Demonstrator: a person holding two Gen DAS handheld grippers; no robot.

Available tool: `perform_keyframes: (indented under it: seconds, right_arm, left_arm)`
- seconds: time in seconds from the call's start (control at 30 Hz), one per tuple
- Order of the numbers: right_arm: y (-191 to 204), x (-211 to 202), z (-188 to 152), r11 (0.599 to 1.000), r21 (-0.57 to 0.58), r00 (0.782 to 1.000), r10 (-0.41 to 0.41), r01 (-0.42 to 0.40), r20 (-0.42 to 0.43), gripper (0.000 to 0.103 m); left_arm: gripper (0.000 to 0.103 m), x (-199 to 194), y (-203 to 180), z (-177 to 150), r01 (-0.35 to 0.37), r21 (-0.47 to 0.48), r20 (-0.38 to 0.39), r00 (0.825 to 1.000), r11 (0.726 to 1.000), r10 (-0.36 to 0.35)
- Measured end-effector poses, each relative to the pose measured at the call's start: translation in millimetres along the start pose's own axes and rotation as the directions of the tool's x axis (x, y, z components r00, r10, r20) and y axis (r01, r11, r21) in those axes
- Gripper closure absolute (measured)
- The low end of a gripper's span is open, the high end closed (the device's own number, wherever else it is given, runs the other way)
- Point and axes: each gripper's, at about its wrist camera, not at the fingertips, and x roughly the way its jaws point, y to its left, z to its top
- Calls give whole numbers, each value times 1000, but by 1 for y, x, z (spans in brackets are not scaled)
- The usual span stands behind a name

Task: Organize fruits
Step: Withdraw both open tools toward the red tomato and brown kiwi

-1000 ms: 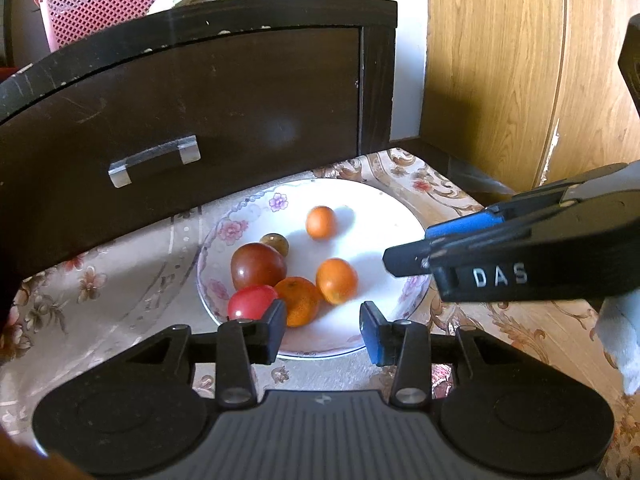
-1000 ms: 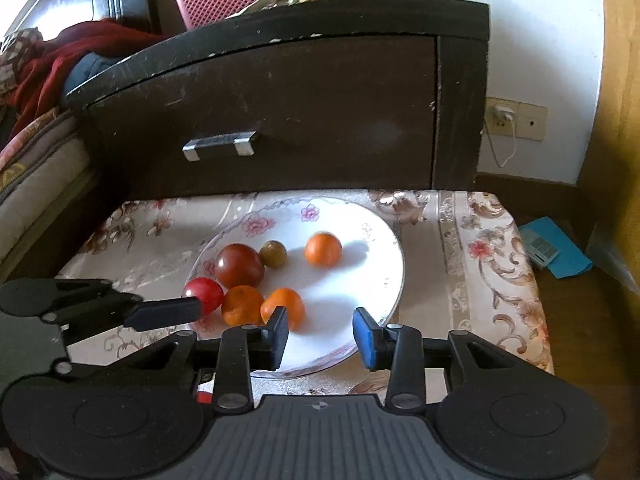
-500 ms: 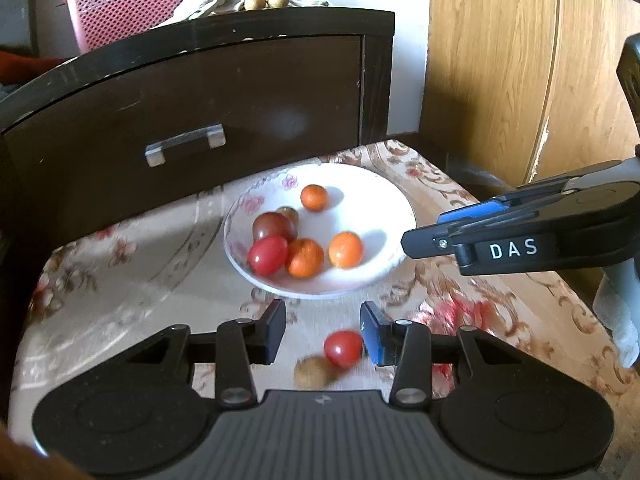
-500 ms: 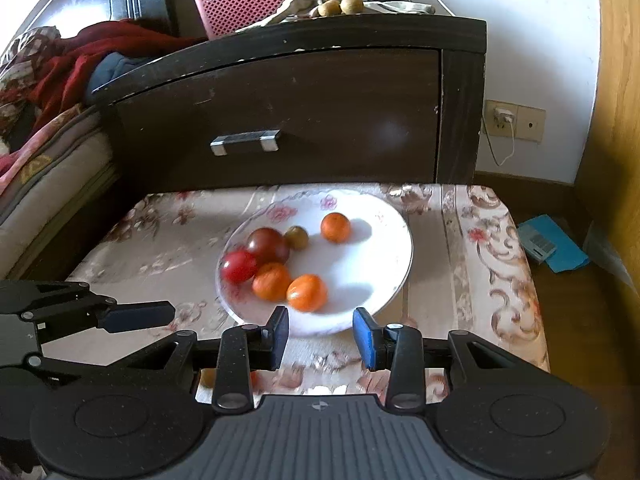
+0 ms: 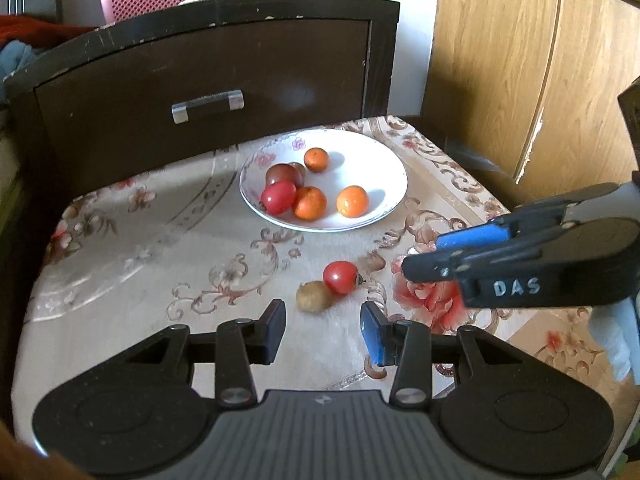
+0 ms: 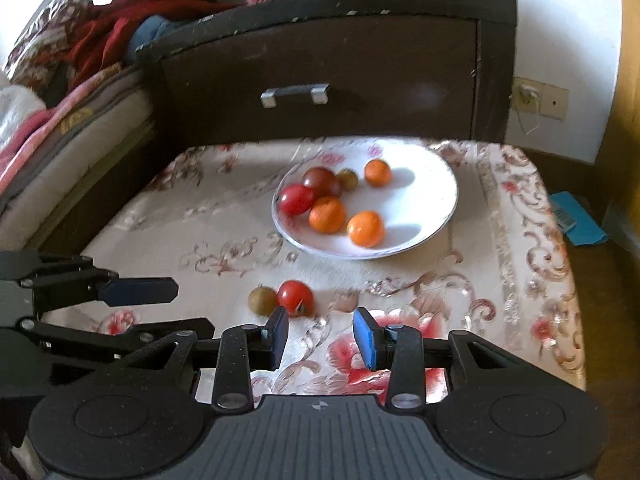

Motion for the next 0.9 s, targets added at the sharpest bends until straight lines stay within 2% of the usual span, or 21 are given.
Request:
perform_keyframes:
  seconds: [0.5,0.67,0.9]
  right_arm:
    - [8,45,4,995,-83,994,43,-52,-99,71]
    - [9,56,5,990,-131,993,33,-48,-110,71]
    - [7,66,9,989,-136,993,48,-63,-108,69]
  left_arm:
    - [53,25,6,-7,62,-7,-66,996,998,-63]
    - [53,32,11,-11,60,-18,-91,994,998,-61]
    - [53,32,14,-11,69,-31,-91,993,997,-72]
